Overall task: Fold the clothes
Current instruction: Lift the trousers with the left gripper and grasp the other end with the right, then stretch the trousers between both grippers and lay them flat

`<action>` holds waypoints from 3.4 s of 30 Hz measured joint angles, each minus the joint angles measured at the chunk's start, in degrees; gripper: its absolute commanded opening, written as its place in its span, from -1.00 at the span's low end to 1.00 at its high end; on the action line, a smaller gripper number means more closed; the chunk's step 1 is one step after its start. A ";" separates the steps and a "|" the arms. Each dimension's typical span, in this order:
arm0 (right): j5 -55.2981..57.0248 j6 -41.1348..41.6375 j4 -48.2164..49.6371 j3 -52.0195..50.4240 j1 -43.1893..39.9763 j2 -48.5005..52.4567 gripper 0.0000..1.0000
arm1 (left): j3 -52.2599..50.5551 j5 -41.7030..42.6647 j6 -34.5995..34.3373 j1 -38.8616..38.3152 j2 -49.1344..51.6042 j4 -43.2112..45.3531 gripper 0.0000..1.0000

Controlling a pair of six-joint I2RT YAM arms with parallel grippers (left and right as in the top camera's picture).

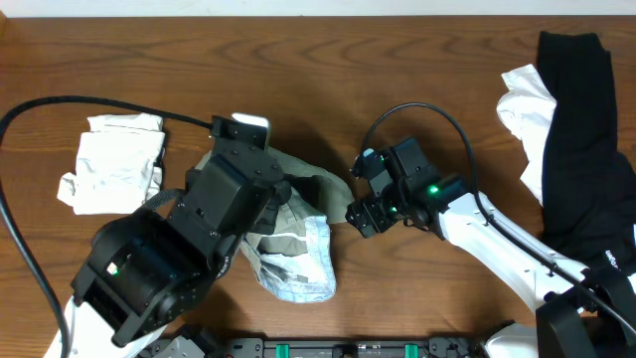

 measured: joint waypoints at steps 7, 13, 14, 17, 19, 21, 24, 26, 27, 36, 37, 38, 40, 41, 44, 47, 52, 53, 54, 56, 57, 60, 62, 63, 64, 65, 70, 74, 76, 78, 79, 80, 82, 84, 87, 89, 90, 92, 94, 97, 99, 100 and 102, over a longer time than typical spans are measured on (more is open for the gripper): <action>0.02 -0.28 6.78 -0.02 0.57 0.00 0.71 | 0.00 0.00 0.00 0.00 0.00 0.02 -0.88; 0.74 -0.04 9.70 -0.02 3.30 1.38 0.67 | 0.00 0.00 0.02 0.00 -0.11 0.04 -0.88; 1.25 0.04 10.21 -0.02 3.52 2.27 0.64 | 0.00 0.00 0.07 0.00 -0.17 0.02 -0.88; 2.32 0.35 11.65 -0.02 3.72 5.42 0.53 | 0.00 0.00 0.17 0.00 -0.44 0.00 -0.88; 3.39 0.74 11.89 -0.04 3.69 7.08 0.52 | 0.00 0.00 0.20 0.00 -0.61 -0.04 -0.88; 4.79 1.14 11.87 -0.09 3.67 7.65 0.50 | 0.00 0.00 0.22 0.00 -0.83 -0.15 -0.88; 6.14 1.49 12.22 -0.11 3.63 7.65 0.42 | 0.00 0.00 0.22 0.00 -0.98 -0.20 -0.88; 6.78 1.53 12.22 -0.11 3.63 7.65 0.22 | 0.00 0.00 0.24 0.00 -1.01 -0.20 -0.88; 6.95 1.68 12.26 -0.11 3.61 7.65 0.16 | 0.00 0.00 0.24 0.00 -1.01 -0.20 -0.88; 6.34 2.40 12.81 -0.11 3.69 7.65 -0.99 | 0.00 -0.22 0.94 0.00 -1.01 -0.20 -0.88; 6.23 2.49 12.90 -0.11 3.72 7.65 -0.97 | 0.00 -0.22 1.03 0.00 -1.01 -0.22 -0.88; 6.19 2.69 12.98 -0.11 3.74 7.65 -0.97 | 0.00 -0.22 1.03 0.00 -1.01 -0.22 -0.88; 6.03 2.73 13.14 -0.11 3.74 7.67 -0.97 | 0.00 -0.22 1.03 0.00 -1.01 -0.22 -0.88; 6.03 2.73 13.18 -0.11 3.74 7.67 -0.97 | 0.00 -0.22 1.05 0.00 -1.01 -0.22 -0.88; 6.03 2.73 13.33 -0.11 3.74 7.67 -0.97 | 0.00 -0.22 1.05 0.00 -1.01 -0.22 -0.88; 6.56 3.30 13.33 -0.11 3.74 7.67 -0.98 | 0.00 -0.22 1.07 0.00 -1.01 -0.31 -0.88; 13.44 8.50 9.03 -0.11 3.85 5.95 -0.98 | 0.00 -0.24 1.70 0.00 -0.98 -1.51 -0.88; 15.26 9.35 7.32 -0.11 3.80 4.31 -0.98 | 0.00 -0.35 1.73 0.00 -0.98 -1.70 -0.88; 16.87 9.86 5.60 -0.09 3.74 2.21 -0.98 | 0.00 -0.52 1.88 0.00 -0.98 -1.70 -0.88; 20.96 10.60 1.09 0.52 3.61 -4.09 -0.98 | 0.00 -1.25 2.19 0.00 -1.03 -1.70 -0.88; 23.10 10.73 -1.60 1.51 3.56 -7.80 -0.98 | 0.00 -1.46 2.38 0.00 -1.05 -1.75 -0.88; 28.37 10.69 -7.93 6.51 3.15 -18.69 -0.98 | 0.00 -1.75 2.86 0.00 -1.07 -1.70 -0.88; 30.97 10.69 -12.26 10.23 2.89 -24.35 -0.97 | 0.00 -1.75 3.19 0.00 -1.27 -1.73 -0.88; 32.50 10.71 -14.91 12.13 2.86 -27.56 -0.98 | 0.00 -1.75 3.61 -0.04 -1.44 -1.75 -0.88; 33.75 10.71 -17.70 13.94 2.86 -30.49 -0.98 | 0.00 -1.75 4.02 -0.04 -1.64 -1.95 -0.88; 34.62 10.71 -19.74 15.10 2.84 -32.46 -0.98 | 0.02 -1.75 4.28 -0.11 -1.92 -2.23 -0.88; 39.41 10.71 -30.05 21.42 2.84 -40.98 -0.98 | 0.22 -1.75 5.60 -0.20 -4.20 -4.52 -0.88; 41.81 10.84 -36.96 26.84 2.86 -43.10 -0.98 | 1.29 -1.27 5.95 -0.37 -6.36 -6.25 -0.88; 42.03 11.17 -39.85 29.38 2.89 -43.06 -0.98 | 1.75 -0.46 5.99 -0.68 -7.41 -6.62 -0.88; 42.16 11.93 -42.36 31.50 2.89 -42.86 -0.98 | 1.97 0.26 6.10 -0.76 -8.26 -7.37 -0.88; 42.16 12.41 -43.58 32.61 2.89 -42.71 -0.98 | 1.99 0.57 6.14 -0.76 -8.57 -7.76 -0.88; 42.21 12.76 -44.15 33.40 2.89 -42.64 -0.98 | 1.99 0.94 6.14 -0.83 -8.76 -8.00 -0.88; 42.56 13.44 -45.70 35.15 2.89 -42.53 -0.98 | 1.99 1.46 6.14 -0.96 -8.98 -8.44 -0.88; 42.84 13.77 -46.90 36.68 2.89 -42.42 -0.98 | 1.99 1.79 6.14 -0.98 -8.98 -8.50 -0.88; 43.04 13.99 -48.46 38.86 2.89 -42.32 -0.97 | 2.43 2.64 6.16 -0.98 -8.98 -8.50 -0.89; 43.08 14.10 -49.35 40.11 2.89 -42.27 -0.97 | 3.69 3.10 6.16 -1.03 -8.98 -8.50 -0.88; 43.12 14.12 -49.77 40.85 2.89 -42.25 -0.98 | 4.74 3.41 6.16 -1.03 -8.98 -8.55 -0.88; 43.17 14.14 -50.40 42.23 2.89 -42.27 -0.98 | 6.84 3.96 6.16 -1.03 -9.07 -8.55 -0.88; 43.17 14.14 -51.25 44.00 2.89 -42.25 -0.98 | 9.73 4.94 6.47 -1.03 -9.22 -8.76 -0.88; 43.17 14.16 -51.71 46.51 2.89 -42.25 -0.98 | 14.01 6.88 7.23 -1.03 -9.31 -8.96 -0.88; 43.08 14.27 -52.33 48.83 2.89 -42.21 -0.98 | 16.68 8.37 7.45 -1.03 -9.40 -9.07 -0.88; 43.04 14.29 -52.81 49.90 2.89 -42.14 -0.97 | 18.03 9.22 7.48 -1.03 -9.40 -9.33 -0.88; 42.88 14.32 -53.92 52.68 2.89 -42.05 -0.97 | 20.55 10.60 7.50 -1.03 -9.44 -10.08 -0.88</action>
